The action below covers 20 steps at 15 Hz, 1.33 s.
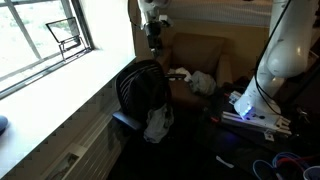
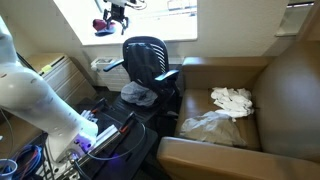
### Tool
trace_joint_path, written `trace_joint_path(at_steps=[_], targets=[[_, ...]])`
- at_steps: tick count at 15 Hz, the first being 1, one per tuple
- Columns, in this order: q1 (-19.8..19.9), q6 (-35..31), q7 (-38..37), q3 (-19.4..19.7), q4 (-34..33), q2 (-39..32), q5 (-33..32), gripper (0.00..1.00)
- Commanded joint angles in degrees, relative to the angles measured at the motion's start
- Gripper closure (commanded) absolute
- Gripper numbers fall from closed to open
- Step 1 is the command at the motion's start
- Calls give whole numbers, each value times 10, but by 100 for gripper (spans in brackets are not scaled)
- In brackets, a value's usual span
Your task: Pick up the belt from the armchair and move it to the couch
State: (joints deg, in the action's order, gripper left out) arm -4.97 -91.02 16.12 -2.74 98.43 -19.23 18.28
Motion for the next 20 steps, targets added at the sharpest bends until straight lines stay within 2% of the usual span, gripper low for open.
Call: trace_joint_path(at_steps=[1, 3, 4, 6, 7, 10, 11, 16, 18, 19, 20], targets=[[-13, -54, -100, -10, 11, -80, -12, 0], [-23, -85, -154, -10, 26, -127, -13, 0], [-30, -116, -181, -8, 55, -139, -13, 0], [-32, -101, -233, -4, 65, -155, -13, 0], [-23, -102, -196, -16, 45, -162, -10, 0], [-26, -102, -224, -14, 52, -176, -10, 0], [-41, -112, -305, 1, 39, -186, -3, 0], [-100, -179, -480, 11, 5, -270, -30, 0], [-123, -187, -550, 22, -1, -292, -41, 0], [-101, -181, -504, 4, 16, -271, -33, 0], [-111, -186, -529, 6, 11, -285, -38, 0]])
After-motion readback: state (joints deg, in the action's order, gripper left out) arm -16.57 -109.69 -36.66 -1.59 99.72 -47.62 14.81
